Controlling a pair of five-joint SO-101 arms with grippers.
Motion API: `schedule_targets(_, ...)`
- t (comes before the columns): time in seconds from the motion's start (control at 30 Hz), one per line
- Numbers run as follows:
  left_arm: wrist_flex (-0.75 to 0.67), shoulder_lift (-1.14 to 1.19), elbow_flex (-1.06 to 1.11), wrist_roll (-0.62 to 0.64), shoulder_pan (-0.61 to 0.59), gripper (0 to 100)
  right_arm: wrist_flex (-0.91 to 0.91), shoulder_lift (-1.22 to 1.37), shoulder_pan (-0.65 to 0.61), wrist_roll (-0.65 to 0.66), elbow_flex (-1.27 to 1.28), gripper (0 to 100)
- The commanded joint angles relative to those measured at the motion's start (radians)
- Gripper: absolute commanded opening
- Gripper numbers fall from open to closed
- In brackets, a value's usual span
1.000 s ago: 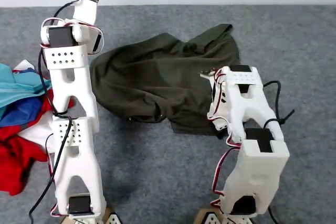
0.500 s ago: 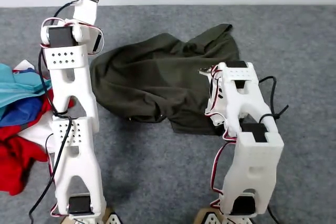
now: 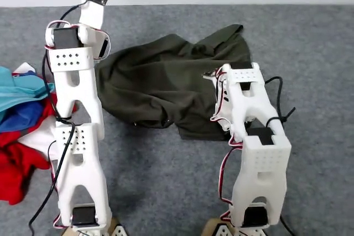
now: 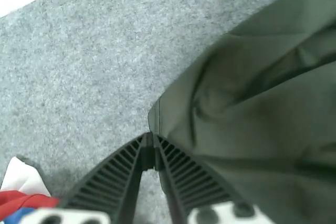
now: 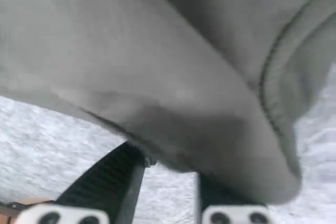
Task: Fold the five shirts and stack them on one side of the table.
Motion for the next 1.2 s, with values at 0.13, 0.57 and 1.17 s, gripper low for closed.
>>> schedule_targets(0.13, 0.018, -0.011, -0.005, -0.012, -0.003, 1, 0.143, -0.013, -0.068, 0.101, -0.132, 1.2)
schedule_targets(0.57, 0.023, -0.044, -0.044, -0.014, -0.020, 1, 0.220, -0.306, 0.156, 0.190, -0.278, 1.1)
schedule_targets(1.17, 0.021, -0.470, 0.763, -0.203, 0.295, 1, 0.202, -0.648, 0.542, 0.233, -0.284, 1.1)
